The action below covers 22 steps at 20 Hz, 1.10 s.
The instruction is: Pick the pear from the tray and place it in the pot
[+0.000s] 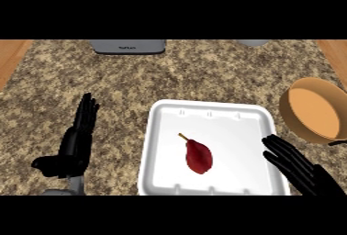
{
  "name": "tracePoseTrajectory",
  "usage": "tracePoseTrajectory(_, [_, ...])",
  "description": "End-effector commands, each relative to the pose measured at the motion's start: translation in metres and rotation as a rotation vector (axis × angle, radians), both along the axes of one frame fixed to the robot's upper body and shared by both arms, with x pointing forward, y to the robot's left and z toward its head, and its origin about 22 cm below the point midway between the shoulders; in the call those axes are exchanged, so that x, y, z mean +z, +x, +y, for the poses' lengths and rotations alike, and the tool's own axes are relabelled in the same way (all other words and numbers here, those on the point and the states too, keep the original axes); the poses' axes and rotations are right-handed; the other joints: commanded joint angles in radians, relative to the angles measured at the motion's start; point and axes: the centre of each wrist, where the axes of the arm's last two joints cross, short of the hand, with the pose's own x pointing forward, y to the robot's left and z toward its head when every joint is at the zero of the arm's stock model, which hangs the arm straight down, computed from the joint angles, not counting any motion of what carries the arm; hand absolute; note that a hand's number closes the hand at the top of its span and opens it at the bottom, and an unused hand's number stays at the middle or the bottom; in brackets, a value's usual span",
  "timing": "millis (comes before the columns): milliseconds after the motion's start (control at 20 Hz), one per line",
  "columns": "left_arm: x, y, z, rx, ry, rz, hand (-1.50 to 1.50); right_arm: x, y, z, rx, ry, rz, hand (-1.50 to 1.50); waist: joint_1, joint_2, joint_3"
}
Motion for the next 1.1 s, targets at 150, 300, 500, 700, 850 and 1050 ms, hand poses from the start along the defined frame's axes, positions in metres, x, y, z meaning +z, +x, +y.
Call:
tracePoseTrajectory(150, [0.004, 0.010, 0.002, 0.000, 0.004, -0.001, 0.00, 0.018, -0.003, 0.058, -0.094, -0.239, 0.133, -1.50, 0.017, 0.004, 0.001])
tracePoseTrajectory(300, [-0.004, -0.003, -0.021, -0.026, 0.001, -0.016, 0.00, 0.018, 0.005, 0.080, -0.091, -0.246, 0.182, -1.50, 0.011, 0.003, 0.003])
tracePoseTrajectory(500, [0.018, 0.006, 0.001, -0.010, 0.003, -0.021, 0.00, 0.001, 0.017, 0.096, -0.071, -0.269, 0.220, -1.50, 0.007, 0.002, 0.004])
tracePoseTrajectory(700, [-0.004, 0.006, -0.013, -0.004, 0.001, -0.007, 0.00, -0.011, 0.016, 0.107, -0.148, -0.387, 0.273, -1.50, 0.004, 0.003, 0.004])
tracePoseTrajectory(850, [-0.002, 0.000, 0.009, 0.001, -0.018, 0.001, 0.00, -0.034, 0.021, 0.123, -0.135, -0.399, 0.318, -1.50, 0.007, 0.003, 0.004])
tracePoseTrajectory(1050, [0.010, 0.006, -0.004, 0.007, -0.002, -0.001, 0.00, -0.022, 0.033, 0.114, -0.116, -0.367, 0.323, -1.50, 0.005, 0.002, 0.004])
